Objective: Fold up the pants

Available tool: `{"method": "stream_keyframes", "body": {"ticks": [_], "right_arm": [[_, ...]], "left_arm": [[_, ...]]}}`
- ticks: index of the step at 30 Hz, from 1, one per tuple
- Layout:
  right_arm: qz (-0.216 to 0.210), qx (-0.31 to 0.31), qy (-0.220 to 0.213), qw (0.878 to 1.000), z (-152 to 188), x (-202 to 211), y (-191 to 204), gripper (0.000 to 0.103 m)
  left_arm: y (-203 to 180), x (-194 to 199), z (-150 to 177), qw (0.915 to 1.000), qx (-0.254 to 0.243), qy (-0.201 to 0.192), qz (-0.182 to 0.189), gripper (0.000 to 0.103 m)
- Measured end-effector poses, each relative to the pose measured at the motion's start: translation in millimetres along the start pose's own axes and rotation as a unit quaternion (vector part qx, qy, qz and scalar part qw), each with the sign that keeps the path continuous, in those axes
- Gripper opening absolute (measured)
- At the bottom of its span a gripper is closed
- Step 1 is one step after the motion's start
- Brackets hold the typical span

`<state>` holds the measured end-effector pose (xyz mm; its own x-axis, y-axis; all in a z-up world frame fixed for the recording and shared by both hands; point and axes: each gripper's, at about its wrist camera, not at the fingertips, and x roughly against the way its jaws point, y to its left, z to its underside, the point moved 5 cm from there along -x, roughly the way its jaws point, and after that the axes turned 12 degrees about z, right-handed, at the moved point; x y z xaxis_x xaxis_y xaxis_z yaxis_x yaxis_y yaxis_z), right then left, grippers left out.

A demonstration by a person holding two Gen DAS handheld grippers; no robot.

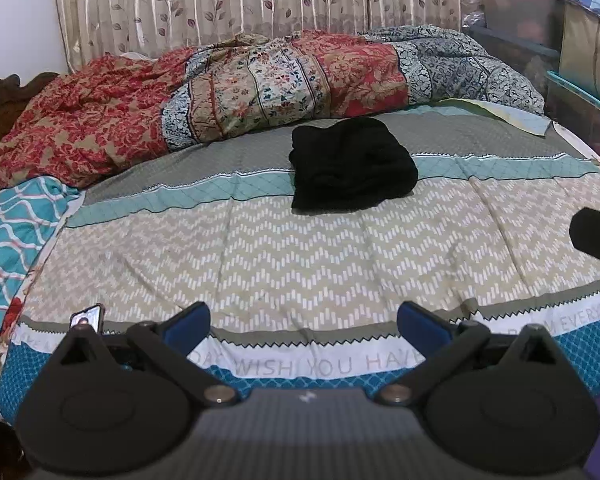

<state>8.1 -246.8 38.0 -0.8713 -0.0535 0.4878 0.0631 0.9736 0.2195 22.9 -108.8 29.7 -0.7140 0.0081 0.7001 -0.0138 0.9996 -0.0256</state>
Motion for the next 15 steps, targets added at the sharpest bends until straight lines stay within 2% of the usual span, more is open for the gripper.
{"method": "stream_keyframes", "body": {"ticks": [15], "right_arm": [[-0.005, 0.006, 0.003, 1.000, 2.2, 1.2, 4.2, 0.096]], "left_arm": [[8.4, -0.5, 9.7, 0.9999, 0.006, 0.007, -0.012, 0.103]]}}
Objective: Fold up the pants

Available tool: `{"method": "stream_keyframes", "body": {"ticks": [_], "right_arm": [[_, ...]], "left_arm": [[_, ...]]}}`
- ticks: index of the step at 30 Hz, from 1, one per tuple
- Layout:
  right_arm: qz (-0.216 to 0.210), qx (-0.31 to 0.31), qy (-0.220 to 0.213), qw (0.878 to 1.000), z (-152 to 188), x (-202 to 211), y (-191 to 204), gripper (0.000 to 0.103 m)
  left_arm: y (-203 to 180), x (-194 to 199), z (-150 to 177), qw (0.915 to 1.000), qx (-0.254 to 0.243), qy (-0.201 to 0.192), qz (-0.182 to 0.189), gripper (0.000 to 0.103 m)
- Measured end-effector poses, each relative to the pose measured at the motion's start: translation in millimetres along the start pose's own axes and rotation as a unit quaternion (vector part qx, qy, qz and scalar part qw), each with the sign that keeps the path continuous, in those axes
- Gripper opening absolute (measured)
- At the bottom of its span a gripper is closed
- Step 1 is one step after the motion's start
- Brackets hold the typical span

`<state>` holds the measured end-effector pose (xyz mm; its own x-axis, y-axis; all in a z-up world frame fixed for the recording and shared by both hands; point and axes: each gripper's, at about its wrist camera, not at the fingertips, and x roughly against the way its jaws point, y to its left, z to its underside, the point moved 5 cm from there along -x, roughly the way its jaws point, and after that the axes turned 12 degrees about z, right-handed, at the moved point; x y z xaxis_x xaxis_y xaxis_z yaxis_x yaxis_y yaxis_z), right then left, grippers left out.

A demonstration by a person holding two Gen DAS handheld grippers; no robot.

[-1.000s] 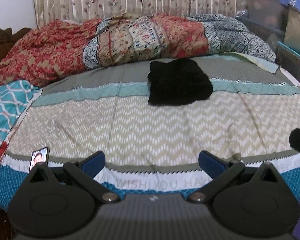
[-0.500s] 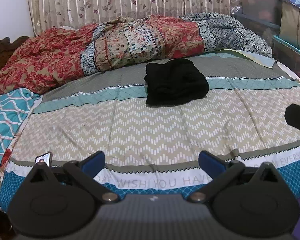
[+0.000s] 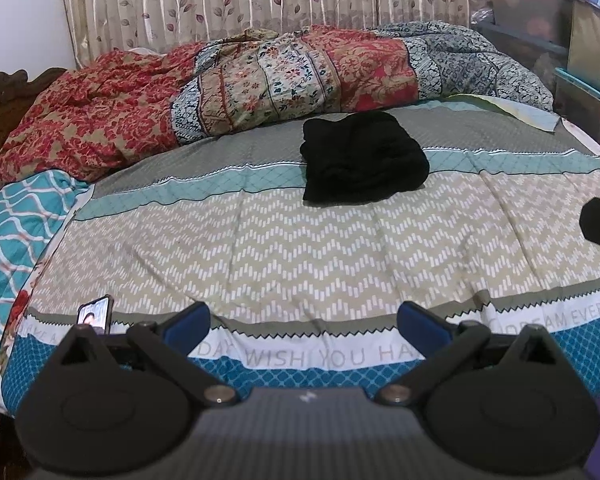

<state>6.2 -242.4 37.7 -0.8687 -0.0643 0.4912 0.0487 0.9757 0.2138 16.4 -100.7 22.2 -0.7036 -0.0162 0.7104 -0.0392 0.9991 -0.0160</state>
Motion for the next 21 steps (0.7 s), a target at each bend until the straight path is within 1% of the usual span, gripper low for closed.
{"method": "stream_keyframes", "body": {"ticks": [21], "right_arm": [[-0.010, 0.015, 0.006, 1.000, 5.4, -5.2, 19.4, 0.096]], "left_arm": [[23.3, -9.3, 15.1, 0.9993, 0.017, 0.026, -0.020, 0.103]]}}
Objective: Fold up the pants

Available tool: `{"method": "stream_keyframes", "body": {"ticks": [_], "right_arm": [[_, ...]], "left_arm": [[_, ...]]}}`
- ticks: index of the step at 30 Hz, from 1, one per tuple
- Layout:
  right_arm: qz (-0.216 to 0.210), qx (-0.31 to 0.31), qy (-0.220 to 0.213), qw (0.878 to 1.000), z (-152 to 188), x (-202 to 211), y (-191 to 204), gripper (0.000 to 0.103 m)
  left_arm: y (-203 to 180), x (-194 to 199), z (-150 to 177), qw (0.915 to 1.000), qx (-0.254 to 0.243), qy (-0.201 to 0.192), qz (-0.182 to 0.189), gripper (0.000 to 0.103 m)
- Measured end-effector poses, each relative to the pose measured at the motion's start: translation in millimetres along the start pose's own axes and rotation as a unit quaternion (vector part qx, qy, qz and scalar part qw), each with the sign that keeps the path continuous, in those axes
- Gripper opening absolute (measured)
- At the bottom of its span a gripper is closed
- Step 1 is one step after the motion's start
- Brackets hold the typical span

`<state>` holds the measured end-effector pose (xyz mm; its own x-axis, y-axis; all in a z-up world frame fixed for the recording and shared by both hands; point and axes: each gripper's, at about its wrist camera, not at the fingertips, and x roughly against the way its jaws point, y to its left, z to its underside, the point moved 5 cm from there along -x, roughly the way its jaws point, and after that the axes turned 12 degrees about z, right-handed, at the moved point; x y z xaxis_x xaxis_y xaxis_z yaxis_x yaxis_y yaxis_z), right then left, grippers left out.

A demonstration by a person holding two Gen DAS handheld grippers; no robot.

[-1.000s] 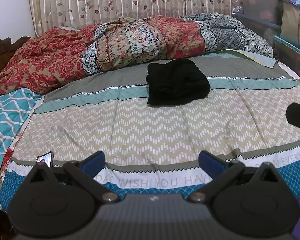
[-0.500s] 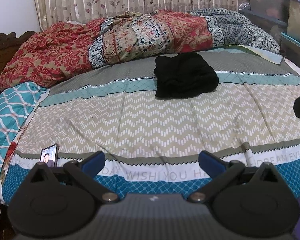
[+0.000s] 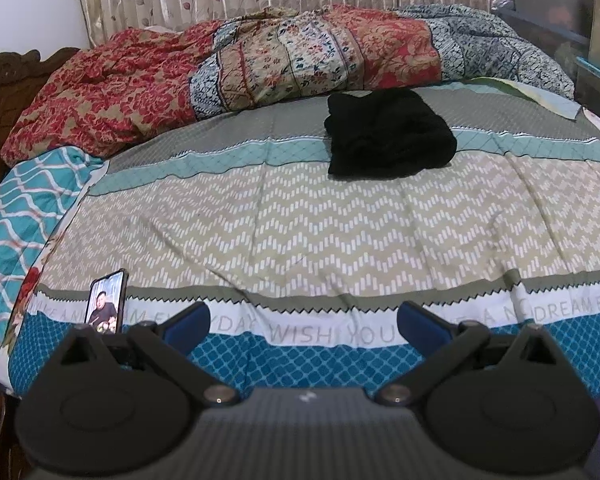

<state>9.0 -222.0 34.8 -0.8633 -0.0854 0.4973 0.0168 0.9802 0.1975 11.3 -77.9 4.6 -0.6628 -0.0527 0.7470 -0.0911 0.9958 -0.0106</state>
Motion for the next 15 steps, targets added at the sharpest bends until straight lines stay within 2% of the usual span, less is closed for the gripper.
{"method": "stream_keyframes", "body": {"ticks": [15], "right_arm": [[-0.005, 0.011, 0.009, 1.000, 4.3, -2.8, 9.9, 0.096]], "left_arm": [[15.4, -8.0, 9.3, 0.9998, 0.011, 0.015, -0.010, 0.103]]}}
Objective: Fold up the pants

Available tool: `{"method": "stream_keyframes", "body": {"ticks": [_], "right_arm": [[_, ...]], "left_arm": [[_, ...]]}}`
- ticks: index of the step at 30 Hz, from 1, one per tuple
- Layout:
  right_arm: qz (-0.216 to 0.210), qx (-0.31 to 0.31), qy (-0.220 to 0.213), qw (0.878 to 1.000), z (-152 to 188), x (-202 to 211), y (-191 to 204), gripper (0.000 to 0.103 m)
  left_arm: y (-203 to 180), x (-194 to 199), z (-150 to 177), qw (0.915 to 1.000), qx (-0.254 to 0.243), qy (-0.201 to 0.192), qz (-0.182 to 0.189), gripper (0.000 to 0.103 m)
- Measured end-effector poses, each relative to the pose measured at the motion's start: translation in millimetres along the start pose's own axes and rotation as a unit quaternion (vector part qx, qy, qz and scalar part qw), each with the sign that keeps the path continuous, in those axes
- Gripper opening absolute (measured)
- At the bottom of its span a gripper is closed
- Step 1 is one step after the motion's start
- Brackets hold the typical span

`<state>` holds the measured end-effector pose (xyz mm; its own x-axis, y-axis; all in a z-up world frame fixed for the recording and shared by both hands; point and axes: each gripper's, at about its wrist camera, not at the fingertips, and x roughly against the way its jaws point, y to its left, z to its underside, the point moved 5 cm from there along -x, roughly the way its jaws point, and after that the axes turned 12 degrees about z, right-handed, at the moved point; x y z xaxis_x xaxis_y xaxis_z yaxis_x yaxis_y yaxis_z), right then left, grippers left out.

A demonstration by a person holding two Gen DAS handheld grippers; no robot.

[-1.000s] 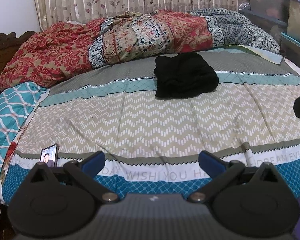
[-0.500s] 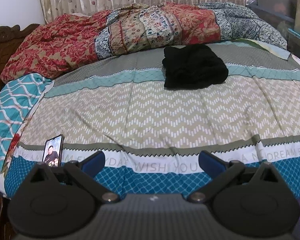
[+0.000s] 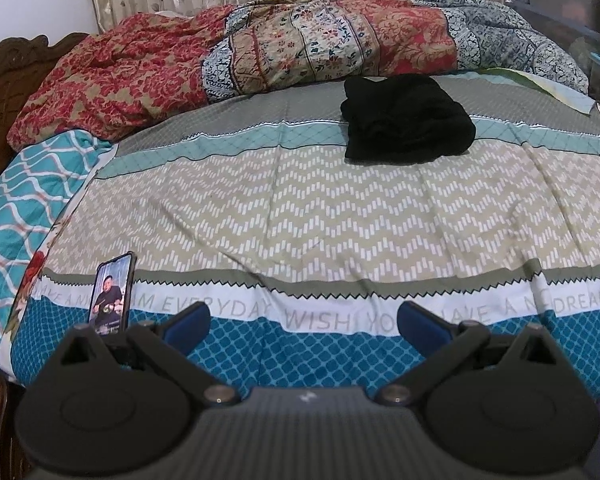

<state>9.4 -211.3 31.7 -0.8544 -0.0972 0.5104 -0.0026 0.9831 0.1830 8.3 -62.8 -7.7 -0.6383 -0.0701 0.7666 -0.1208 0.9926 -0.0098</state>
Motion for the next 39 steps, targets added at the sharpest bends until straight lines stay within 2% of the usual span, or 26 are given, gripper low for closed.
{"method": "stream_keyframes", "body": {"ticks": [39], "right_arm": [[0.008, 0.004, 0.036, 0.999, 15.9, -18.0, -1.5, 0.096]], "left_arm": [[-6.8, -22.5, 20.1, 0.9984, -0.012, 0.050, 0.022, 0.103]]}}
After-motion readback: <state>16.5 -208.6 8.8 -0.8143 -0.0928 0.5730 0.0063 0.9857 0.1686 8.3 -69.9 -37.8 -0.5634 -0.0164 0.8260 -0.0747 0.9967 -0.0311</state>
